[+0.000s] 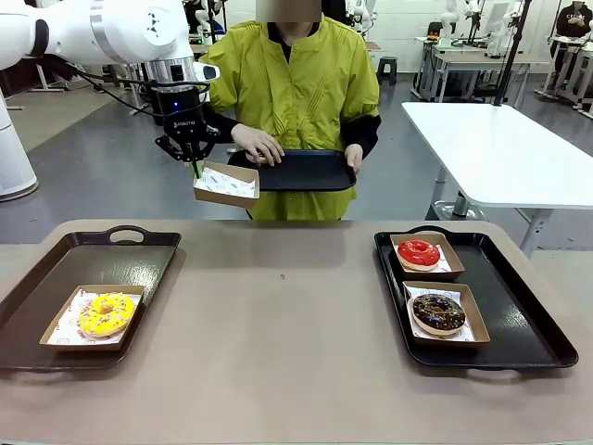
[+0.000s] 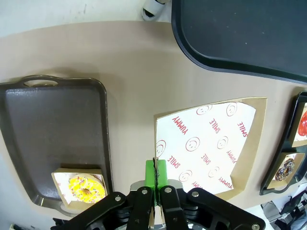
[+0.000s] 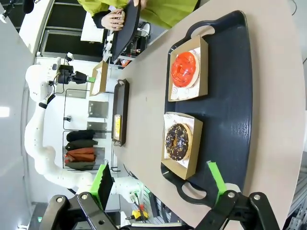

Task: Individually package the donuts and arrange them on the tray.
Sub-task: Place the picked Paper togo box on the Handle tray while simultaneously picking up another Paper togo box from the table with the other hand, then place the picked Paper togo box on the Handle tray.

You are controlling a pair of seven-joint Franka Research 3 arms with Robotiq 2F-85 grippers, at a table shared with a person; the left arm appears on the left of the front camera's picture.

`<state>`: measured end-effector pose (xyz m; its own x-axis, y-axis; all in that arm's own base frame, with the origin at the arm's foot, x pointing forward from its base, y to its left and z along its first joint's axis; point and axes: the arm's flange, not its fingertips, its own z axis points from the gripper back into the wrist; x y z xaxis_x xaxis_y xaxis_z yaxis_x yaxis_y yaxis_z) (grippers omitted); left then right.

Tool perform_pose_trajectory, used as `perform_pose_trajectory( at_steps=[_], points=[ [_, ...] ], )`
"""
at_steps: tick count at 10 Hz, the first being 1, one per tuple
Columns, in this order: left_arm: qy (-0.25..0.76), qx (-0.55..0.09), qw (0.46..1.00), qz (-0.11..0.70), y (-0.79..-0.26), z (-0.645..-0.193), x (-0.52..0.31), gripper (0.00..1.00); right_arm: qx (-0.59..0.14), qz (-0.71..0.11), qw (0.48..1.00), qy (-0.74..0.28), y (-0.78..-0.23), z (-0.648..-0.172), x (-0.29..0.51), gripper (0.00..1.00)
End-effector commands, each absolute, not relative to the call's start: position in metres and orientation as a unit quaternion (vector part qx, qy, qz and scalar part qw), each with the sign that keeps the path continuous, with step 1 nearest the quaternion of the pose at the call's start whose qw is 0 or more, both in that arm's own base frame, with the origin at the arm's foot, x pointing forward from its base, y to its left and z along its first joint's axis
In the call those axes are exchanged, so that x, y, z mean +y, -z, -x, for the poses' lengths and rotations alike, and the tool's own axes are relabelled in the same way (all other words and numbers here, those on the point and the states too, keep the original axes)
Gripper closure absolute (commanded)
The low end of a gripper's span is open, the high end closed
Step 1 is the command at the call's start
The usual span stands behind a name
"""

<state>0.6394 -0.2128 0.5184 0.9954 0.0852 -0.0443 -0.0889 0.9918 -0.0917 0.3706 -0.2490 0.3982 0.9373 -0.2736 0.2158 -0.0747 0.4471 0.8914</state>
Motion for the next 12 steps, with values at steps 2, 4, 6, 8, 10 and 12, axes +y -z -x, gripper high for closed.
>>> perform_pose_trajectory(
  at_steps=[2,4,6,8,10,12],
  points=[
    [-0.043,0.018,0.998,0.046,-0.5194,-0.6351,-0.2105,1.0,-0.16,-0.523,0.834,0.071,-0.3996,-0.3714,-0.2493,0.0],
    [-0.043,0.018,0.998,0.046,-0.5194,-0.6351,-0.2105,1.0,-0.16,-0.523,0.834,0.071,-0.3996,-0.3714,-0.2493,0.0],
    [-0.043,0.018,0.998,0.046,-0.5194,-0.6351,-0.2105,1.0,-0.16,-0.523,0.834,0.071,-0.3996,-0.3714,-0.2493,0.0],
    [-0.043,0.018,0.998,0.046,-0.5194,-0.6351,-0.2105,1.0,-0.16,-0.523,0.834,0.071,-0.3996,-0.3714,-0.2493,0.0],
    [-0.043,0.018,0.998,0.046,-0.5194,-0.6351,-0.2105,1.0,-0.16,-0.523,0.834,0.071,-0.3996,-0.3714,-0.2493,0.0],
    [-0.043,0.018,0.998,0.046,-0.5194,-0.6351,-0.2105,1.0,-0.16,-0.523,0.834,0.071,-0.3996,-0.3714,-0.2493,0.0]
  ],
)
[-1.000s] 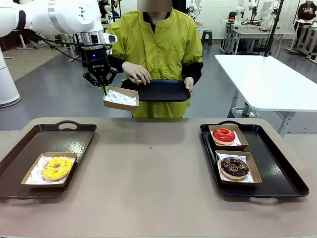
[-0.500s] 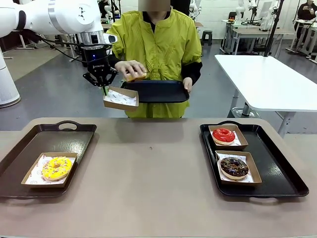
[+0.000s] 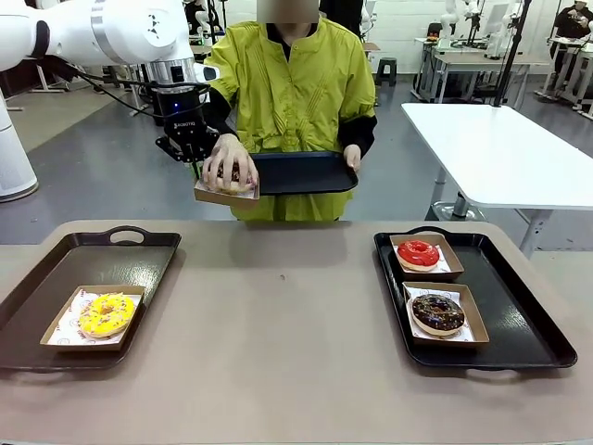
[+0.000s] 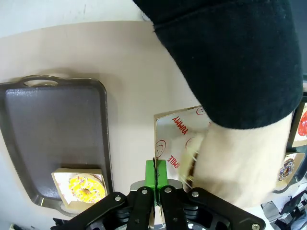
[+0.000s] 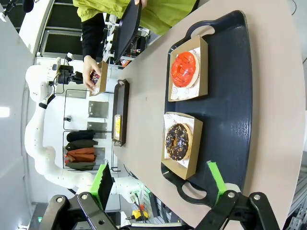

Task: Individually package the donuts and arrange them on the tray.
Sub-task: Place the picked Paper togo box on the Handle tray.

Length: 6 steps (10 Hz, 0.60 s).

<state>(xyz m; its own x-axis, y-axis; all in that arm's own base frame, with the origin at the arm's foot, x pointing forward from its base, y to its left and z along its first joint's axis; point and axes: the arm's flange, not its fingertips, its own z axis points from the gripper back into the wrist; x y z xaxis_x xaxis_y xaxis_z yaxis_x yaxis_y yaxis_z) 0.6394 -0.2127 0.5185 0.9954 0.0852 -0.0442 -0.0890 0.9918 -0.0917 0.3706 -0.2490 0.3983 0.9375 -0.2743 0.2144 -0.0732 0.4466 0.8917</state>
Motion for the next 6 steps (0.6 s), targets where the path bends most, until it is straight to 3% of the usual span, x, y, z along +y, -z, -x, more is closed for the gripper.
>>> perform_pose_trajectory(
  at_steps=[1,6],
  points=[
    [-0.043,0.018,0.998,0.046,-0.5194,-0.6351,-0.2105,1.0,-0.16,-0.523,0.834,0.071,-0.3996,-0.3714,-0.2493,0.0],
    [-0.043,0.018,0.998,0.046,-0.5194,-0.6351,-0.2105,1.0,-0.16,-0.523,0.834,0.071,-0.3996,-0.3714,-0.2493,0.0]
  ],
)
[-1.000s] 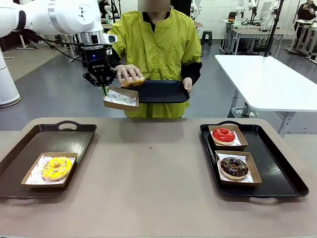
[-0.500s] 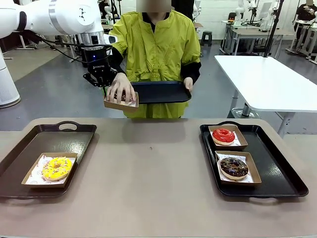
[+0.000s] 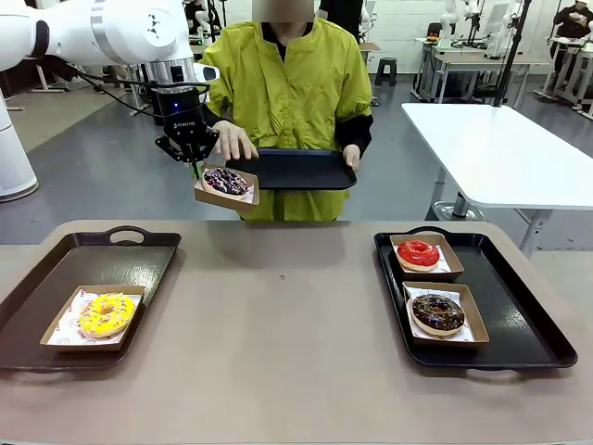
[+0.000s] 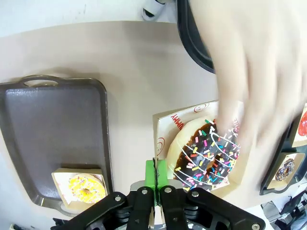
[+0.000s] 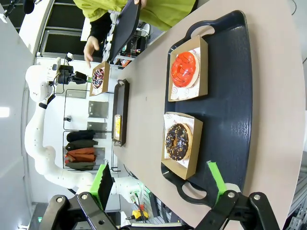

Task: Individually package the donuts and arrange them on the tray.
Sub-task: Place the picked Paper togo box on the Handle tray.

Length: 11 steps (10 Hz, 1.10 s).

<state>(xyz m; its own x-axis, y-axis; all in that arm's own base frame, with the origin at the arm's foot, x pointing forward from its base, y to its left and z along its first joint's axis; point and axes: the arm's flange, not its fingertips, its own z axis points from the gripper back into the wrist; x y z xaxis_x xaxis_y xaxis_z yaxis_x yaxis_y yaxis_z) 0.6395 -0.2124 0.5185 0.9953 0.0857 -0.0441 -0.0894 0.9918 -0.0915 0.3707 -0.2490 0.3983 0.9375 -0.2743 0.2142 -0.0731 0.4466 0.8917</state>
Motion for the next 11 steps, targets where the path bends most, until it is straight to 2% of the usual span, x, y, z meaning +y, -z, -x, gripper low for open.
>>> perform_pose_trajectory(
  at_steps=[1,3,6,8,11],
  points=[
    [-0.043,0.018,0.998,0.046,-0.519,-0.635,-0.21,1.0,-0.16,-0.523,0.834,0.071,-0.4,-0.371,-0.249,0.0],
    [-0.044,0.02,0.998,0.047,-0.518,-0.639,-0.212,0.99,-0.16,-0.523,0.834,0.071,-0.4,-0.371,-0.249,0.0],
    [-0.002,-0.011,0.999,0.034,-0.55,-0.598,-0.154,0.99,-0.16,-0.523,0.834,0.071,-0.4,-0.371,-0.249,0.0],
    [-0.015,-0.029,0.999,0.018,-0.564,-0.57,-0.102,0.99,-0.16,-0.523,0.834,0.071,-0.4,-0.371,-0.249,0.0],
    [-0.038,-0.02,0.999,0.011,-0.544,-0.56,-0.029,0.99,-0.16,-0.523,0.834,0.071,-0.4,-0.371,-0.249,0.0]
  ],
)
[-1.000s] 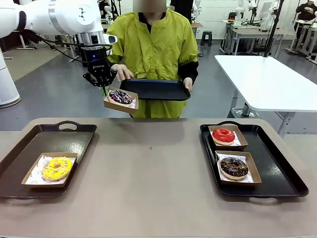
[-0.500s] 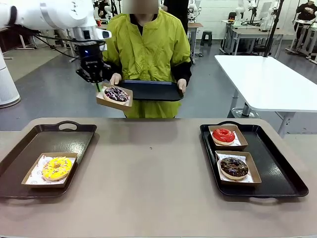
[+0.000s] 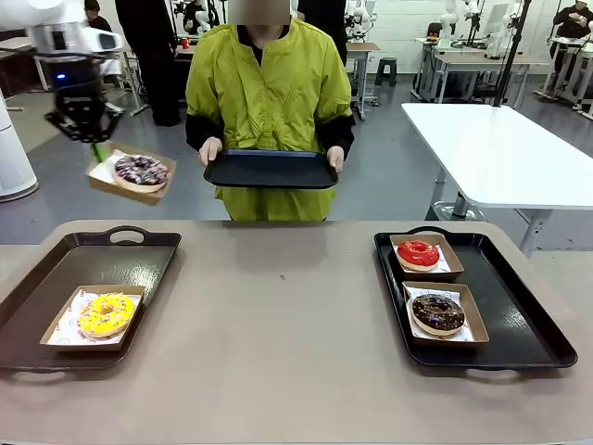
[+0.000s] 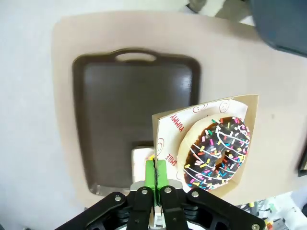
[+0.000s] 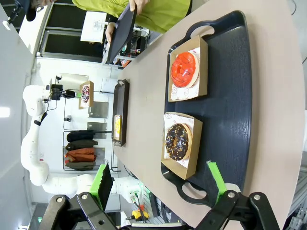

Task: Individually package the donuts and arrange them on the tray.
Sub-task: Place the picked Paper togo box on the Handle tray.

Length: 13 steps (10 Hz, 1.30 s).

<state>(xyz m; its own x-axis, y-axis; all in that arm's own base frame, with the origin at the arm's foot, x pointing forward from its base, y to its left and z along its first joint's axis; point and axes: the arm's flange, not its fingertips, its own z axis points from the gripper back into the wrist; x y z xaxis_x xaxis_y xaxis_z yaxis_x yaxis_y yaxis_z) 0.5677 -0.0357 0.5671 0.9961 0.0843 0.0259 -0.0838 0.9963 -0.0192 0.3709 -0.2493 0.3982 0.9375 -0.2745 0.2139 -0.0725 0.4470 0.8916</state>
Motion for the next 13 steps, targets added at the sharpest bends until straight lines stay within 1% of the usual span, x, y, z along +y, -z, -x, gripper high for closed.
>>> perform_pose_trajectory(
  at_steps=[1,4,6,8,9,13],
  points=[
    [-0.039,-0.018,0.999,0.002,-0.531,-0.566,-0.011,0.99,-0.16,-0.523,0.834,0.071,-0.4,-0.371,-0.249,0.0],
    [-0.042,-0.004,0.999,0.023,-0.472,-0.572,0.016,0.99,-0.16,-0.523,0.834,0.071,-0.4,-0.371,-0.249,0.0],
    [-0.019,-0.008,1.0,0.022,-0.444,-0.573,0.023,0.99,-0.16,-0.523,0.834,0.071,-0.4,-0.371,-0.249,0.0],
    [-0.026,-0.017,0.999,0.012,-0.445,-0.571,0.016,0.99,-0.16,-0.523,0.834,0.071,-0.4,-0.371,-0.249,0.0],
    [-0.033,0.003,0.999,0.008,-0.438,-0.577,0.019,0.99,-0.16,-0.523,0.834,0.071,-0.4,-0.371,-0.249,0.0],
    [-0.033,0.003,0.999,0.008,-0.438,-0.577,0.019,0.99,-0.16,-0.523,0.834,0.071,-0.4,-0.371,-0.249,0.0]
  ],
)
